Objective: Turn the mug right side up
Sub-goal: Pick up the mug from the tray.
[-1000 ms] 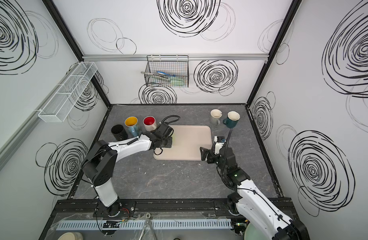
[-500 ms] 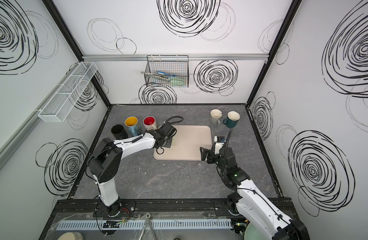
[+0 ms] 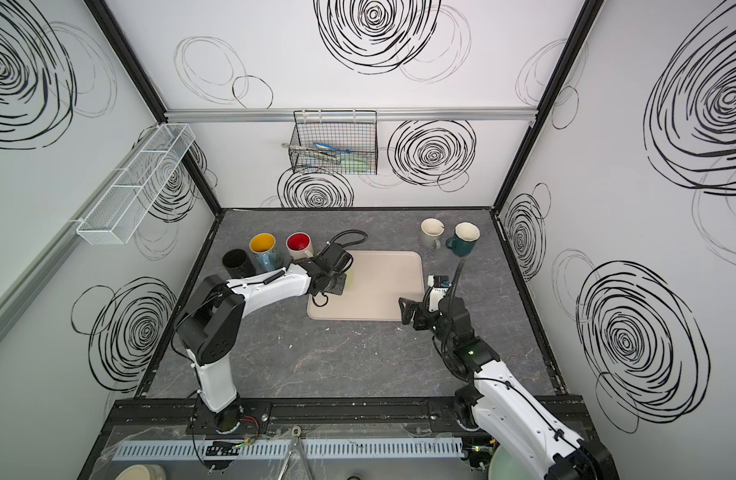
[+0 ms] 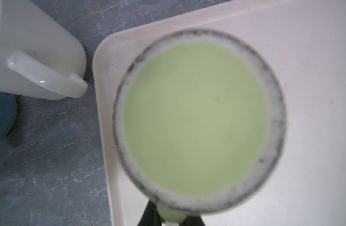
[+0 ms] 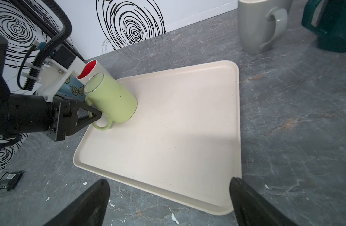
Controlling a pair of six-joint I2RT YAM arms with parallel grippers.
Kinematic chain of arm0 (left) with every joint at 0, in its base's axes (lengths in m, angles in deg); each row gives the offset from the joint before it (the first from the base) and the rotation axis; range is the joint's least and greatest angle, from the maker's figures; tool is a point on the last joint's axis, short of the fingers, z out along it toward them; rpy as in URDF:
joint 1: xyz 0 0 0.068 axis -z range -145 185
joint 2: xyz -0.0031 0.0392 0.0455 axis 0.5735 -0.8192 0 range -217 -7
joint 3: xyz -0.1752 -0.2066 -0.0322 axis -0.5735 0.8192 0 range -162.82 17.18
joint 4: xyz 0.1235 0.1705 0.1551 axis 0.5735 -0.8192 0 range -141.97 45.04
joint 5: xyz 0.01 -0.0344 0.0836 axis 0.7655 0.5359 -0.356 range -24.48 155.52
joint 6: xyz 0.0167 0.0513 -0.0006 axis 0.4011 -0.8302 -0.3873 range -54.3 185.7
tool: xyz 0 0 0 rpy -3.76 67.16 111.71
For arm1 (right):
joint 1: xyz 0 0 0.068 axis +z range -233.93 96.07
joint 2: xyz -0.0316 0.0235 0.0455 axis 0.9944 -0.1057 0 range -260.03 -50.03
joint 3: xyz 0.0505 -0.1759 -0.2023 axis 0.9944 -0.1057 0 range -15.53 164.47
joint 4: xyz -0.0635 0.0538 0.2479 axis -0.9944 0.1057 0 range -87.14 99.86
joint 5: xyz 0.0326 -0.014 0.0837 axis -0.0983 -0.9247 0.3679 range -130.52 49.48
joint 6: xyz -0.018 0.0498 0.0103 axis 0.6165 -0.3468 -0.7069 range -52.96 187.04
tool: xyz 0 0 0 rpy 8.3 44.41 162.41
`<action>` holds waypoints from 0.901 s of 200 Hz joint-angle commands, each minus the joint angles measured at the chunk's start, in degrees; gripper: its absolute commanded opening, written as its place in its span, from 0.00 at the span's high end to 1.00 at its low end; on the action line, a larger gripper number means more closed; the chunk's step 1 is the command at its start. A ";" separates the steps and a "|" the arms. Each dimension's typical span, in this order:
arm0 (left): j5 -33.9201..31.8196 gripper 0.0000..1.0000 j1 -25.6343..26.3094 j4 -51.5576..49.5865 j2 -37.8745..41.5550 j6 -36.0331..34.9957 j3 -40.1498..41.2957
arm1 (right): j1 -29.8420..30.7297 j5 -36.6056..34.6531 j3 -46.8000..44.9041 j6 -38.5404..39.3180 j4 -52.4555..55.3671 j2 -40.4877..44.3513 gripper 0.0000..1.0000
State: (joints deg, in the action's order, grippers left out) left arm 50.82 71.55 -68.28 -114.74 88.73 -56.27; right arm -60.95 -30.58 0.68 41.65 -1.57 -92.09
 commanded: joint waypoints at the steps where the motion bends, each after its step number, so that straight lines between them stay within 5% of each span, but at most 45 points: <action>1: 9.43 1.00 -2.08 5.28 2.54 1.28 2.16 | -0.50 1.80 -0.82 -1.07 -1.57 0.84 0.00; 66: 20.64 1.00 -4.30 12.32 4.56 3.88 5.77 | -1.28 2.35 -1.61 -1.99 -0.19 2.04 0.00; 180: 28.10 1.00 -4.51 17.25 5.02 7.98 4.72 | -1.76 5.44 -2.40 -3.69 0.33 3.58 0.00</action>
State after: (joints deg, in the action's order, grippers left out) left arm 76.06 67.14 -57.04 -111.79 94.85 -50.83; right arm -62.37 -26.43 -0.48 39.47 -0.34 -88.66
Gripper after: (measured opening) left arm 0.161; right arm 0.999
